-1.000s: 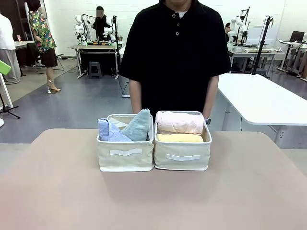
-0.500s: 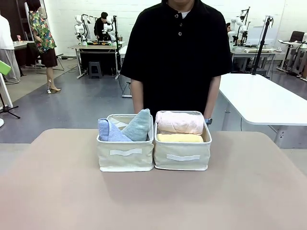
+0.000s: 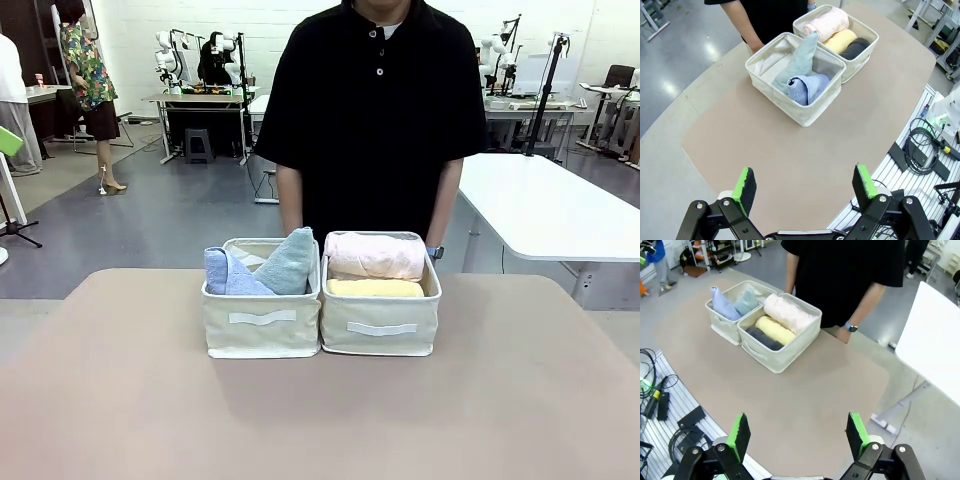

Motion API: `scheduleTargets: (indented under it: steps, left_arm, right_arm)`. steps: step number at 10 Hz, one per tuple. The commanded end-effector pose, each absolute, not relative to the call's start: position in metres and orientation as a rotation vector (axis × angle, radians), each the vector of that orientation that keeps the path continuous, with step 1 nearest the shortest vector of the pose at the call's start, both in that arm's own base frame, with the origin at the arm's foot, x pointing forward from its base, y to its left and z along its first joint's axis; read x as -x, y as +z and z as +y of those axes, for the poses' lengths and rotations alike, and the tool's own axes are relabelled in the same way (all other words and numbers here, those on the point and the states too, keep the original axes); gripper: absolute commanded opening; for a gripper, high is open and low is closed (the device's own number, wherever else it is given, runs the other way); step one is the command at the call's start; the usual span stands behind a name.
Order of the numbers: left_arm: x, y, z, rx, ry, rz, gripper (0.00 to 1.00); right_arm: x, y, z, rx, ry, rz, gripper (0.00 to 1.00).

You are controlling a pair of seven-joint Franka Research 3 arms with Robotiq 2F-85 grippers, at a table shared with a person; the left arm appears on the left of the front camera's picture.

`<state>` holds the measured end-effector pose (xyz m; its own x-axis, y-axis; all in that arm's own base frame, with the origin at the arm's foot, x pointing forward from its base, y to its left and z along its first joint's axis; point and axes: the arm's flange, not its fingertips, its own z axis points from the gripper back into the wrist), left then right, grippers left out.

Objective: Sort the towels based on their folding style.
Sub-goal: Pick up another triangle-folded towel from the table and place it in the left Fabric basket.

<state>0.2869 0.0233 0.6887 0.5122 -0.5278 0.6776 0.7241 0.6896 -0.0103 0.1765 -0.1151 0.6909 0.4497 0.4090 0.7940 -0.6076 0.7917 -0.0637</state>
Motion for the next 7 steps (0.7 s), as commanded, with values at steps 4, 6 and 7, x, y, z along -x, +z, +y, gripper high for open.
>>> scheduleTargets:
  steps: [4,6,7]
  left_arm:
    - [-0.2877,0.6884,0.0228,0.312,-0.772,-0.704,1.0]
    - [-0.2877,0.6884,0.0228,0.312,-0.772,-0.704,1.0]
    - [-0.2877,0.6884,0.0228,0.312,-0.772,-0.704,1.0]
  right_arm:
    - [-0.1775,0.6911,-0.1106,-0.244,0.637,-0.903,1.0]
    - [-0.1775,0.6911,-0.1106,-0.244,0.637,-0.903,1.0]
    - [-0.1775,0.6911,-0.1106,-0.244,0.637,-0.903,1.0]
